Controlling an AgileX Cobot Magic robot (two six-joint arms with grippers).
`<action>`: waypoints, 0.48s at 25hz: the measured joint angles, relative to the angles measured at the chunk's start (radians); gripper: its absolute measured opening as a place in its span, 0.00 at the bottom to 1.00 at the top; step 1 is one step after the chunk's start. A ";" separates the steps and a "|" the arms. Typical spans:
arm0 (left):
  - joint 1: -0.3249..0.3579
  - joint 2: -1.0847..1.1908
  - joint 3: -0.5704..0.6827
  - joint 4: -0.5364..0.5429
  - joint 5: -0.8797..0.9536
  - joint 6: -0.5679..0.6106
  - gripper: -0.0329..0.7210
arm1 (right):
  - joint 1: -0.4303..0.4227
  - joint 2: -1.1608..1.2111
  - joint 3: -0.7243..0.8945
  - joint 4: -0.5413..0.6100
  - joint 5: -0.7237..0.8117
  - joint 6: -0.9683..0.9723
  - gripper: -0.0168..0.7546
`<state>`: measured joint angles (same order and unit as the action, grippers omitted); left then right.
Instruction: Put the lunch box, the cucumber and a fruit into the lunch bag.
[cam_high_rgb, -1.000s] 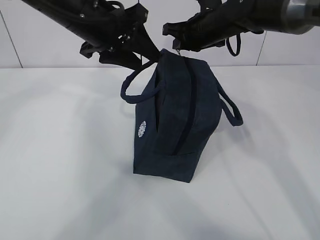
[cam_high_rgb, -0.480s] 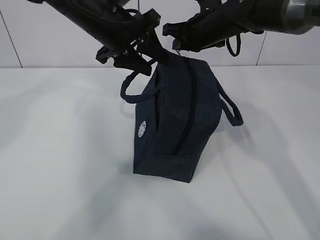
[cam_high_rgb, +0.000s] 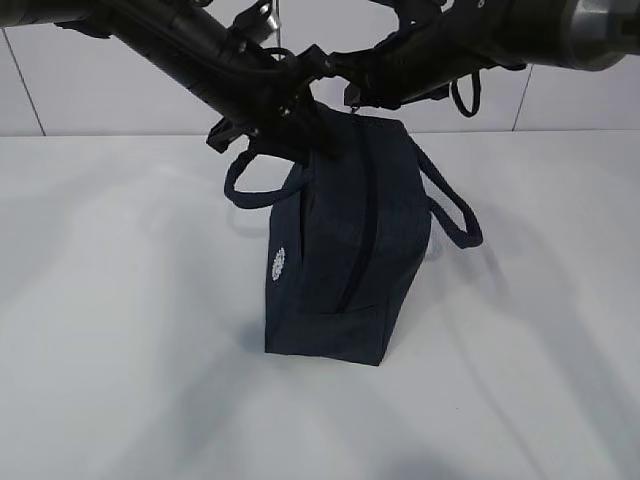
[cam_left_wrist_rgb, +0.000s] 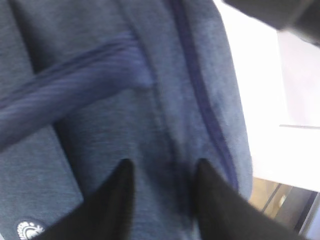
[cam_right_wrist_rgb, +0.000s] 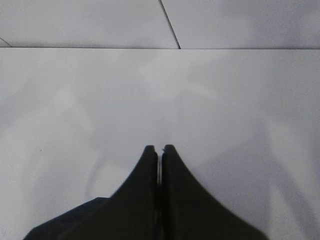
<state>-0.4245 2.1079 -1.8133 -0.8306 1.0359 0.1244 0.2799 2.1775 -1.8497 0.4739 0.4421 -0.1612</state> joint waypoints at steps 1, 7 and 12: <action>0.000 0.000 0.000 0.006 0.006 0.005 0.18 | 0.000 0.002 0.000 0.000 0.002 0.000 0.02; 0.000 0.000 -0.002 0.041 0.087 0.083 0.04 | 0.000 0.006 0.000 0.002 0.011 0.002 0.02; -0.012 0.000 -0.002 0.054 0.125 0.167 0.04 | 0.000 0.006 0.000 0.003 0.013 0.002 0.02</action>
<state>-0.4363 2.1079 -1.8149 -0.7766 1.1613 0.2913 0.2799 2.1834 -1.8497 0.4769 0.4549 -0.1593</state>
